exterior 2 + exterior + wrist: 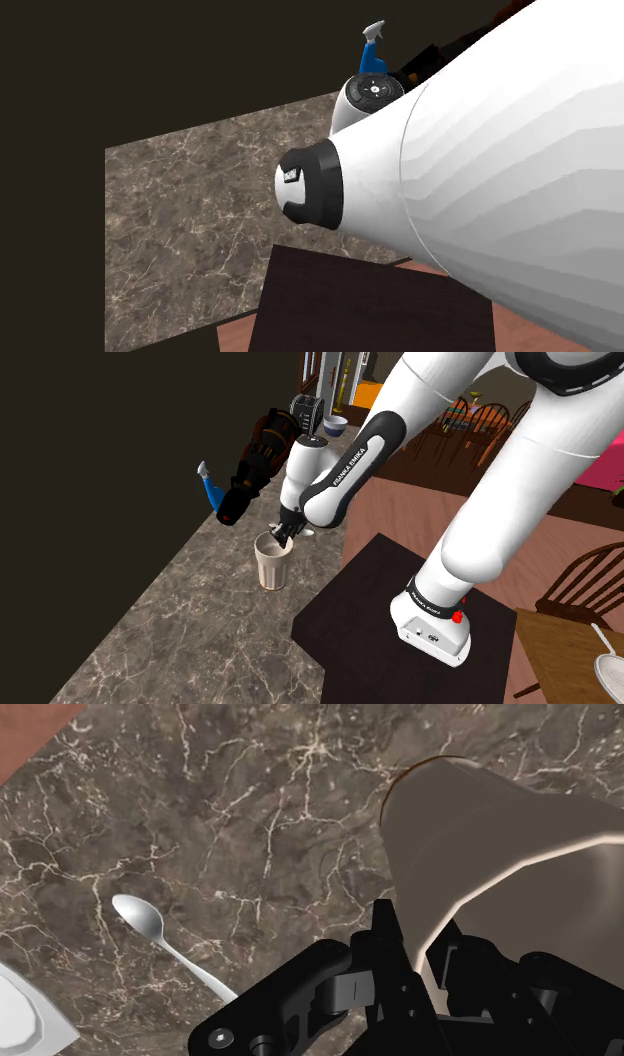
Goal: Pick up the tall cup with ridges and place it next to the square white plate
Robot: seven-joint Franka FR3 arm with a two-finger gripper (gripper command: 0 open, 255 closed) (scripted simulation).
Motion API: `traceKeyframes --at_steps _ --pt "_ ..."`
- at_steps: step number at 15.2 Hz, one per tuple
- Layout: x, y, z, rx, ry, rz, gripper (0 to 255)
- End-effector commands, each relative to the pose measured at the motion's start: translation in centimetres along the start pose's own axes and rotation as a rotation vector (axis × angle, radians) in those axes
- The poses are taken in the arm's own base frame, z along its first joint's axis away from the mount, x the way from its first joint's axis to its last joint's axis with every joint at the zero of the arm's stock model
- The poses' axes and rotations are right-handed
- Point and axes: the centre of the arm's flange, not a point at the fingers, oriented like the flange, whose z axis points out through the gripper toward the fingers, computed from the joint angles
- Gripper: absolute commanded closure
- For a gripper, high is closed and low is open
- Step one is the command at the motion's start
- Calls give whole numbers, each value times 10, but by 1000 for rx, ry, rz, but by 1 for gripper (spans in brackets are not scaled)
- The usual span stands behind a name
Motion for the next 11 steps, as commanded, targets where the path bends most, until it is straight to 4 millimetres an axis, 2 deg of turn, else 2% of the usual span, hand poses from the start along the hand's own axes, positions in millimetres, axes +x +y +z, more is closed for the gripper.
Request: traceKeyframes --at_steps 1,11 --pt "1 -1 -11 1 0 0 255" --pt "8 -3 -63 1 0 0 255"
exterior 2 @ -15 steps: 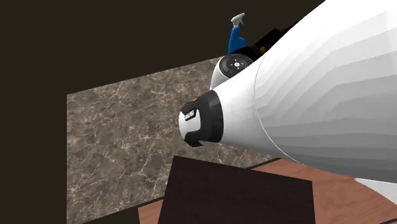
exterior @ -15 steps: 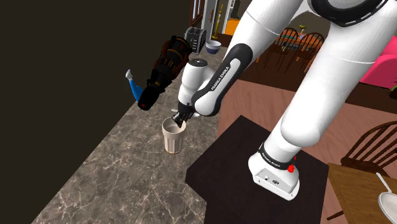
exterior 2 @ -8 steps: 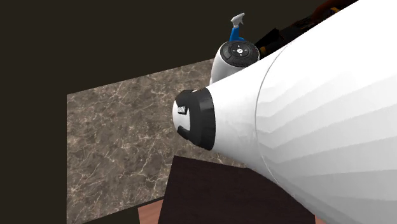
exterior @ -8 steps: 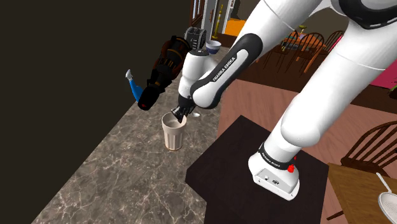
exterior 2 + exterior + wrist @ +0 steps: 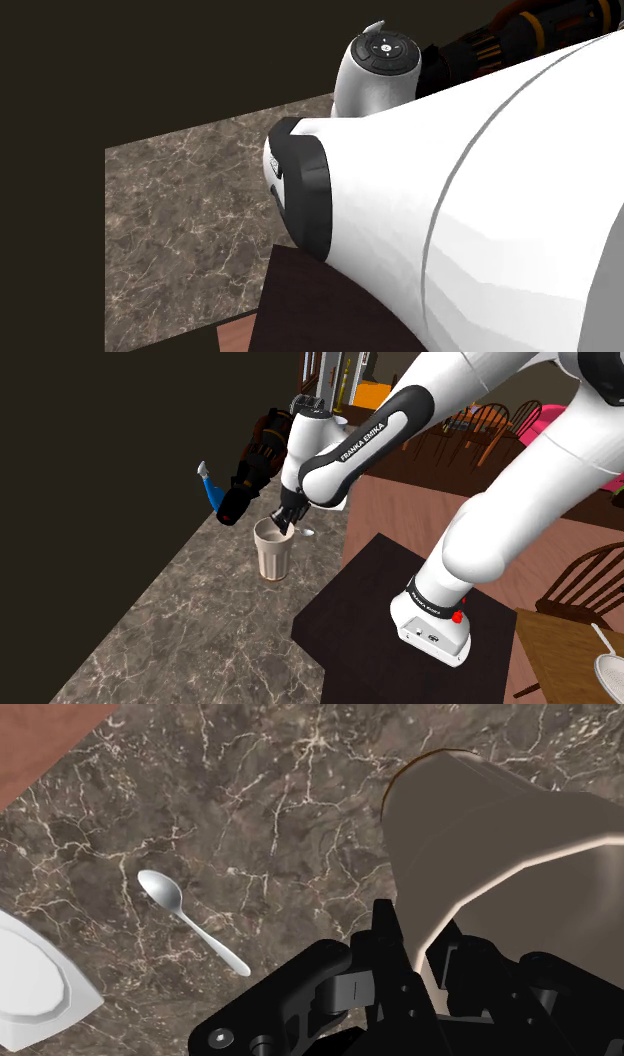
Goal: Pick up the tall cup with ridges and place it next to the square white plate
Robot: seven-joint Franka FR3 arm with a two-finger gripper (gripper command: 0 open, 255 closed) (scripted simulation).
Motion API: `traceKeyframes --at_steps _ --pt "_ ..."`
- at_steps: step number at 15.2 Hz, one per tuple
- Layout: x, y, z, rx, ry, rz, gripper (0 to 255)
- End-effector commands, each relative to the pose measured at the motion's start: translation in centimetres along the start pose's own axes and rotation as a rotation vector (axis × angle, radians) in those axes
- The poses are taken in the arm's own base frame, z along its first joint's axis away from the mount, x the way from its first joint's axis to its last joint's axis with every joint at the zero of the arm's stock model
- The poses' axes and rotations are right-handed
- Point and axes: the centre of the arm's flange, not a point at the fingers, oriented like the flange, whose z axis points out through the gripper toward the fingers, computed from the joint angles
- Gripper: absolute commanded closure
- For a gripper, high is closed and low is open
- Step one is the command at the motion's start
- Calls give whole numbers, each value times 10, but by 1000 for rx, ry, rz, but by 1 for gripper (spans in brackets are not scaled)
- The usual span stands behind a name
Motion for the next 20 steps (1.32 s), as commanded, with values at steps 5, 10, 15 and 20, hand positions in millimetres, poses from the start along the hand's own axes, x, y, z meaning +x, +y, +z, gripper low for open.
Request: traceKeyframes --at_steps 5,10,15,20 --pt "4 -1 -32 0 0 0 255" --pt "7 -2 -58 0 0 0 255" --pt "10 -3 -85 0 0 0 255" --pt "13 -5 -111 0 0 0 255"
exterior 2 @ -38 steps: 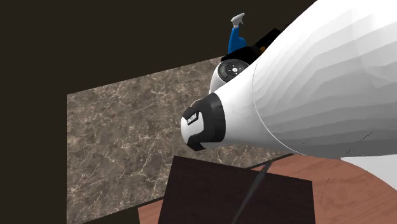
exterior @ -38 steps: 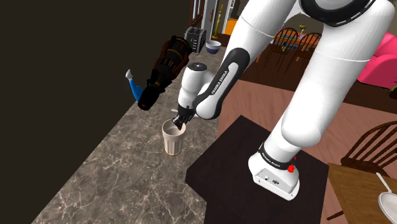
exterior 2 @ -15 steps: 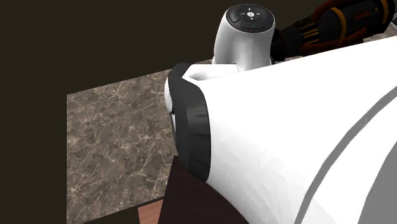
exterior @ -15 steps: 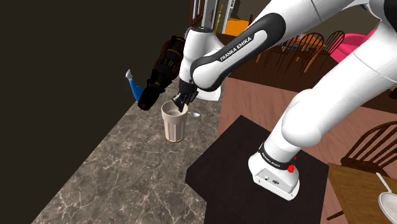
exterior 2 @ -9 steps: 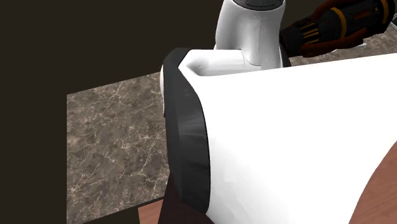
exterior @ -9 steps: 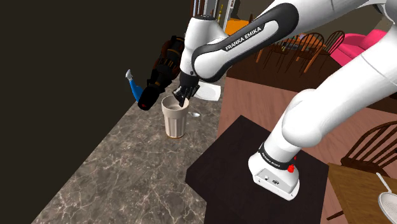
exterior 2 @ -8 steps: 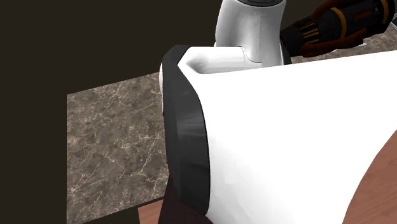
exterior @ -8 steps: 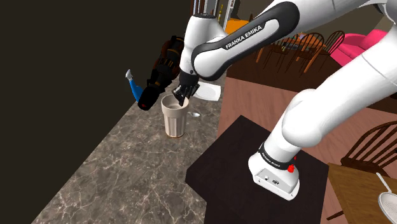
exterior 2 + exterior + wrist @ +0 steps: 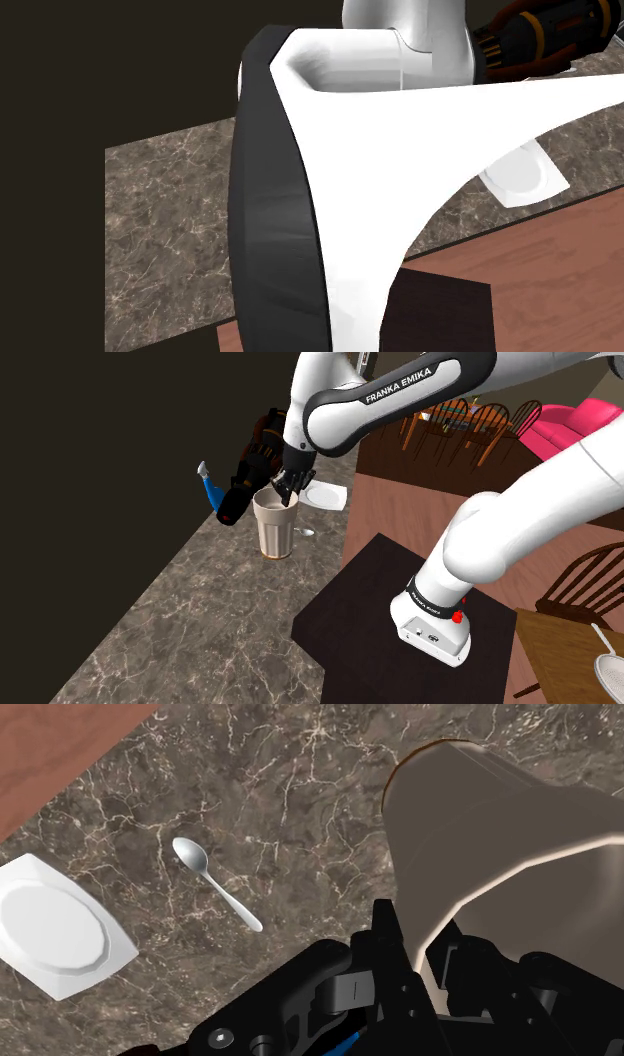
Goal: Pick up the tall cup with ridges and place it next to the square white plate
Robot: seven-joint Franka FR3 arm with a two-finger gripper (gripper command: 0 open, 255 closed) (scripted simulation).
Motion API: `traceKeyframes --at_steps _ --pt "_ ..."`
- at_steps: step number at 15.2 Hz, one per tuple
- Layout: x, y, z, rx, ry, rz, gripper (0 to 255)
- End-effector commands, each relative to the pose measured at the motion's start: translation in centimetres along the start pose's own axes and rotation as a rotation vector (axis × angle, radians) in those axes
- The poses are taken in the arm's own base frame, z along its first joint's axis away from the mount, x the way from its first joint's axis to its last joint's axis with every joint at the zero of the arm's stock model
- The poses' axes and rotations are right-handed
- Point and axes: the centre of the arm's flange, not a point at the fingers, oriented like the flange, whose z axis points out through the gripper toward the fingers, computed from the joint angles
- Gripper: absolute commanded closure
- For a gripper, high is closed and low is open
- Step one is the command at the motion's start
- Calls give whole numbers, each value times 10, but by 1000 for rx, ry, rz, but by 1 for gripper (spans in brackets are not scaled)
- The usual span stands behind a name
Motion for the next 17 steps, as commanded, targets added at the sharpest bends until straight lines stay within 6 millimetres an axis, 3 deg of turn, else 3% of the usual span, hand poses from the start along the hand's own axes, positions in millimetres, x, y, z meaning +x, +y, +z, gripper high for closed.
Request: traceKeyframes --at_steps 1,6,17 --pt "1 0 -11 0 0 0 255" --pt "4 -1 -33 0 0 0 255" --pt "117 90 -24 0 0 0 255"
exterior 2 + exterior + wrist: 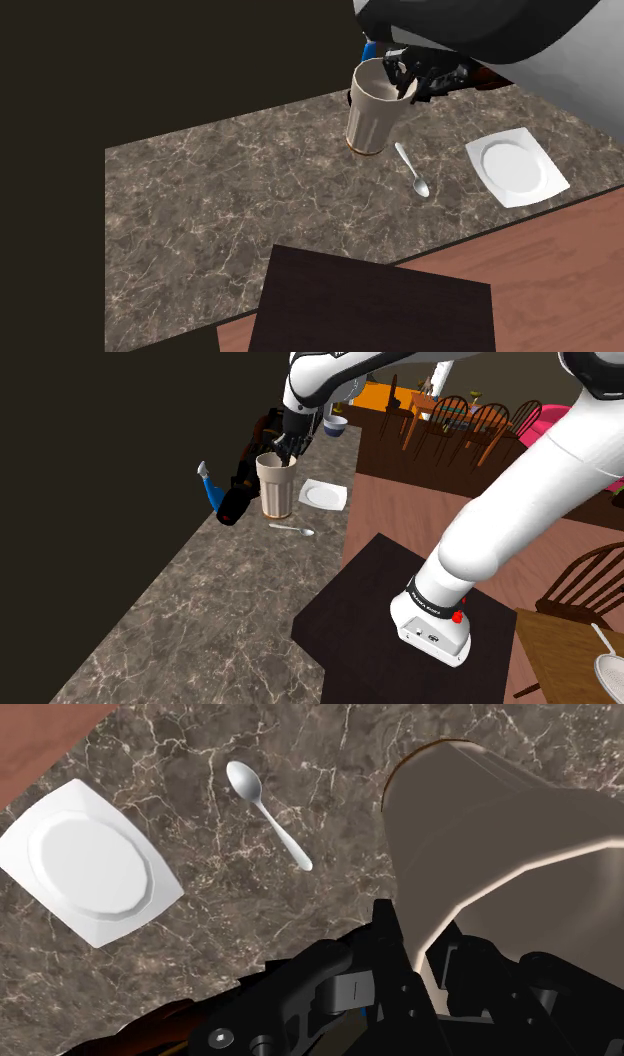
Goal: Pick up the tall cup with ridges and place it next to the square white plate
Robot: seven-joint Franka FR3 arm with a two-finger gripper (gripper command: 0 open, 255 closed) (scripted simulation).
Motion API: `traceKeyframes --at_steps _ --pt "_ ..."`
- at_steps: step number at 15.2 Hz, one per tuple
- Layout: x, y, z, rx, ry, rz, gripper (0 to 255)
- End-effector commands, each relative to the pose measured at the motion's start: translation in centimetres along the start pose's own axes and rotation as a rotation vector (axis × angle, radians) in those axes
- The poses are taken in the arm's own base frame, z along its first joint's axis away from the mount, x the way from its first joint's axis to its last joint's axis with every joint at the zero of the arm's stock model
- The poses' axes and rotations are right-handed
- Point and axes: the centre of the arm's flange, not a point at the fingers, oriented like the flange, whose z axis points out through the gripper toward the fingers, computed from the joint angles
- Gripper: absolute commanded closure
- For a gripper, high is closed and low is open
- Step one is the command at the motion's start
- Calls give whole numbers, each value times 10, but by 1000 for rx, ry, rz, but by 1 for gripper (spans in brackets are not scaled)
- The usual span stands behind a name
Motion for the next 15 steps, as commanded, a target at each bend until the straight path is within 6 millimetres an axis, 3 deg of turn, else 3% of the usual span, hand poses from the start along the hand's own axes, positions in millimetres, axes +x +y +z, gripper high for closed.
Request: traceKeyframes --at_steps 1,15 --pt "21 18 1 0 1 -1 255" --pt "165 133 12 0 1 -1 255"
